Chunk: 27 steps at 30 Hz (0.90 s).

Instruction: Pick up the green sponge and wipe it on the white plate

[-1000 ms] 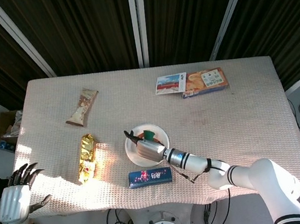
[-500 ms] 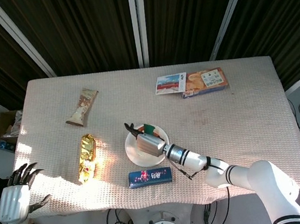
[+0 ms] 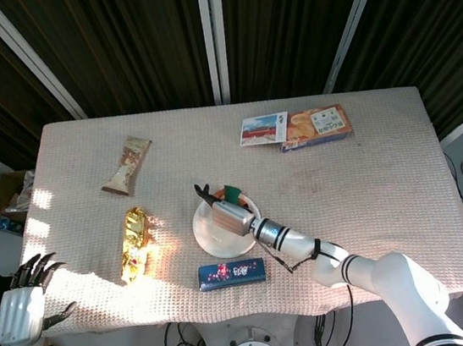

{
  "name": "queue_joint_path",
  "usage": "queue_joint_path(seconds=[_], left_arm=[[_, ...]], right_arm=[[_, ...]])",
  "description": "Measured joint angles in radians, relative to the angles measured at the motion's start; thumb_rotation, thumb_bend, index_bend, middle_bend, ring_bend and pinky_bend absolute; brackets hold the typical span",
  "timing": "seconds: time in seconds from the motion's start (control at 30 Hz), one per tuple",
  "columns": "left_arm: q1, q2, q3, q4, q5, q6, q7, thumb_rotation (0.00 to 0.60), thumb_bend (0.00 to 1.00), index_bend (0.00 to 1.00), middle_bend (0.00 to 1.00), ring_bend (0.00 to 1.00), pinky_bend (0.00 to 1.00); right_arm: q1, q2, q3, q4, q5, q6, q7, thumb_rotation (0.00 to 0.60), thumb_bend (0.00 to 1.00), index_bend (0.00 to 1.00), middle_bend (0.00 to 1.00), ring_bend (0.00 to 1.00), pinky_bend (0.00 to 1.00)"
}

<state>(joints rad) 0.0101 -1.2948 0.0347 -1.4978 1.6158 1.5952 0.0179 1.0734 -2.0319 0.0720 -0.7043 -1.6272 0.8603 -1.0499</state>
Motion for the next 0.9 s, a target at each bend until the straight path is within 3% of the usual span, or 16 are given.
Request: queue_joint_path(seconds=[0.13,0.43,0.9], left_arm=[[0.003,0.001,0.0,0.002,0.001,0.006,-0.001,0.6,0.07,0.28,0.18,0.13,0.18],[0.004,0.003,-0.001,-0.003,0.002,0.006,0.003,0.6,0.07,0.28,0.18,0.13,0.18],[0.005,0.005,-0.003,-0.005,-0.002,0.004,0.006,0.6,0.07,0.28,0.18,0.13,0.18]], right_arm=[[0.007,0.001,0.017,0.011,0.011,0.003,-0.003,0.6,0.35,0.65,0.49,0.21,0.0],[0.02,0.01,0.0,-0.075,-0.011,0.01,0.013,0.6,0.35,0.65,0.49,0.21,0.0],[0.041,-0.053,0.037,0.089,0.028,-0.016,-0.025,0.6,0.35,0.65,0.49,0.21,0.0]])
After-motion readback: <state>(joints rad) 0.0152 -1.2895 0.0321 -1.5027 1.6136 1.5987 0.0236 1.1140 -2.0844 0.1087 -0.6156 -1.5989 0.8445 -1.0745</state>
